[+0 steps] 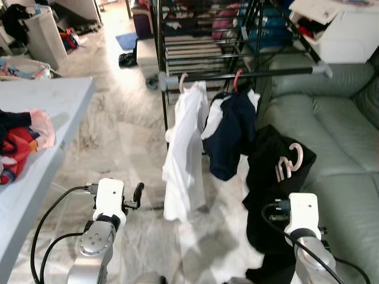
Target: Hang hanger
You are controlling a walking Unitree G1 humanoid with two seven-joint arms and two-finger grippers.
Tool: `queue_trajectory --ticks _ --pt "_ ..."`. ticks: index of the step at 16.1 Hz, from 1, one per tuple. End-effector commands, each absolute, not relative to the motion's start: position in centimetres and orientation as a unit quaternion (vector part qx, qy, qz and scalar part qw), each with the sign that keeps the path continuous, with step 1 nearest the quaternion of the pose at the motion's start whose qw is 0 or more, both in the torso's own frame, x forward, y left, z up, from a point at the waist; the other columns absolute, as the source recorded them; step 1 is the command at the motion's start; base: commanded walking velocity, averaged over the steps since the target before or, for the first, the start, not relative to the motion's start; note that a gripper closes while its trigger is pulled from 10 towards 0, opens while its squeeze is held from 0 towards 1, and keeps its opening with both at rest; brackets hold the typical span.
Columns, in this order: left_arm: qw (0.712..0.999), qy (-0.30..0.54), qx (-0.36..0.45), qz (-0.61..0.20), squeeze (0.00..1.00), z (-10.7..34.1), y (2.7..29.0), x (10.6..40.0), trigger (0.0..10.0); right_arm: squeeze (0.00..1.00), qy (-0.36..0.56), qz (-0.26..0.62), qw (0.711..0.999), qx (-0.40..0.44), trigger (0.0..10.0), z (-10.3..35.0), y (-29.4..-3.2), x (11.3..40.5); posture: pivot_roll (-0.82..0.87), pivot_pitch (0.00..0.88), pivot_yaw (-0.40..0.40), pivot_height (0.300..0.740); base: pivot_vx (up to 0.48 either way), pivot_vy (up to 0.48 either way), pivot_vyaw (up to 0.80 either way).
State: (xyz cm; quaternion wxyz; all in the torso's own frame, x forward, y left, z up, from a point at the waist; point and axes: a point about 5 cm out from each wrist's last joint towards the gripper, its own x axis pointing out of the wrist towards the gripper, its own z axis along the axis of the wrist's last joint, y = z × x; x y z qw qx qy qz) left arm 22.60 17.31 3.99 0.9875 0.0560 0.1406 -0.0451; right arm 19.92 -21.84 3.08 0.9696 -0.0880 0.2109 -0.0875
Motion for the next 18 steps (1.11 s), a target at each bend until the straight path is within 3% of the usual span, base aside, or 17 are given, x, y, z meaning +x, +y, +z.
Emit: queue_trajectory --ticks 1,18 --pt "0.987 0.14 0.062 -0.046 0.0 4.0 17.3 22.7 10.0 0.0 0.199 -0.093 0.972 -0.085 10.0 3.3 -21.9 20.2 -0.03 0.0 0.02 0.74 0.0 0.0 0.0" --pt "0.99 0.139 0.018 -0.016 0.0 3.9 17.9 22.6 10.0 0.0 0.15 -0.089 0.981 -0.084 10.0 4.5 -22.3 20.5 -0.03 0.0 0.002 0.74 0.0 0.0 0.0"
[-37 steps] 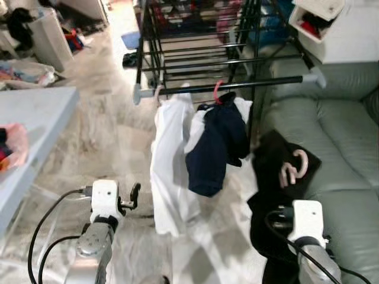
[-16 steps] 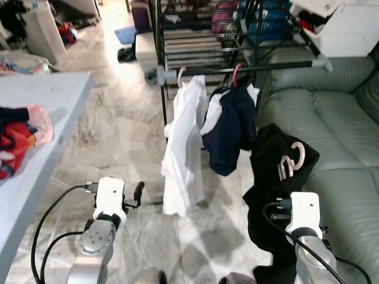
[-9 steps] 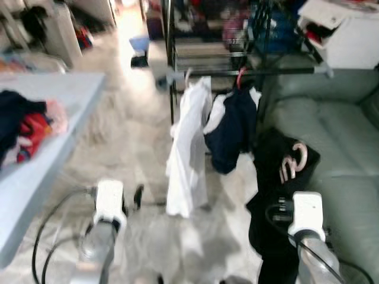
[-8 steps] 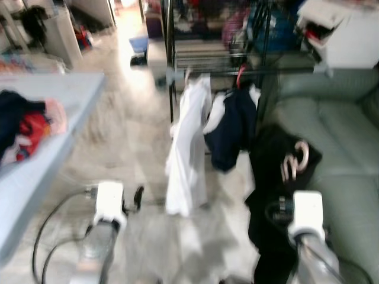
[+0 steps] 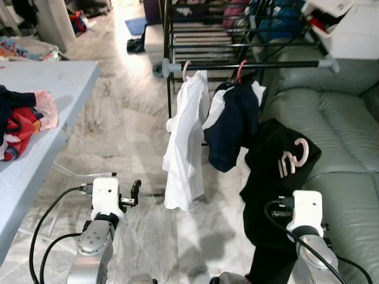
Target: Hang hanger
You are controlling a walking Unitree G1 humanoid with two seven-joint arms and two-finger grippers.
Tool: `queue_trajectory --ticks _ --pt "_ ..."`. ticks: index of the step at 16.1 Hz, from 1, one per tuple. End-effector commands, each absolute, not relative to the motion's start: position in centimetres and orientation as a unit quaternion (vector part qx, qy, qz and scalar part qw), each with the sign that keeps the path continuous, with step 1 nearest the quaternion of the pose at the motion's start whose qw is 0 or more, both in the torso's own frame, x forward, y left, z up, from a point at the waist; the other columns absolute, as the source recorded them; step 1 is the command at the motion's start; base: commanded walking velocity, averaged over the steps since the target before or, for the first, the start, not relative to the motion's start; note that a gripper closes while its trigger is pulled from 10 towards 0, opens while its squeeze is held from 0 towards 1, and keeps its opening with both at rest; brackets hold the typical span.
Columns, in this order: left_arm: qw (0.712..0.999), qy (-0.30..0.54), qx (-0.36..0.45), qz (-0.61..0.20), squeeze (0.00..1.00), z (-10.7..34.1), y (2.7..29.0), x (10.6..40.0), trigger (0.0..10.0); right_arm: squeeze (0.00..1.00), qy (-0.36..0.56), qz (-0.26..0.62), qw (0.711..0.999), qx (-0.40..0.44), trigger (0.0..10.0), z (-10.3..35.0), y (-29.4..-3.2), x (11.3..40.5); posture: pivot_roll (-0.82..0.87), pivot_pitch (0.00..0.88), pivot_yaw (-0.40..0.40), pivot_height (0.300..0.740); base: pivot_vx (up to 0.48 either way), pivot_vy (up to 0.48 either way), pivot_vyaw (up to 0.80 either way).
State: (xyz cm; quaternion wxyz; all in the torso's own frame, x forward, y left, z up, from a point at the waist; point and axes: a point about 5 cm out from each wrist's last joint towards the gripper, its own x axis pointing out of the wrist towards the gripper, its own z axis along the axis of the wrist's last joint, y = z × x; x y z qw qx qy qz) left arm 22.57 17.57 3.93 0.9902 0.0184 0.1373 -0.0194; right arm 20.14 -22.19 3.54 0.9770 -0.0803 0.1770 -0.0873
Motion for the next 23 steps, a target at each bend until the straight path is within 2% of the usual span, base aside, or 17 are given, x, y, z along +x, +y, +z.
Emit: queue_trajectory --ticks 1,4,9,17,23 --pt "0.99 0.14 0.018 -0.019 0.0 3.9 18.0 22.3 10.0 0.0 0.146 -0.091 0.982 -0.081 10.0 4.6 -22.5 20.4 -0.03 0.0 0.002 0.74 0.0 0.0 0.0" --pt "0.989 0.142 0.025 -0.041 0.0 3.7 18.4 21.9 10.0 0.0 0.141 -0.084 0.984 -0.069 10.0 4.7 -22.5 20.4 -0.03 0.0 0.008 0.74 0.0 0.0 0.0" --pt "0.982 0.16 0.069 -0.078 0.0 3.1 21.2 20.4 10.0 0.0 0.133 -0.029 0.988 -0.068 10.0 4.6 -21.8 19.8 -0.02 0.0 0.001 0.74 0.0 0.0 0.0" --pt "0.983 0.148 0.062 -0.087 0.0 3.2 20.7 20.9 10.0 0.0 0.111 -0.033 0.991 -0.07 10.0 5.5 -21.7 20.9 -0.02 0.0 -0.008 0.74 0.0 0.0 0.0" --pt "0.985 0.131 0.055 -0.094 0.0 3.8 20.3 21.8 10.0 0.0 0.103 -0.043 0.992 -0.065 10.0 5.8 -21.8 20.8 -0.03 0.0 -0.004 0.74 0.0 0.0 -0.79"
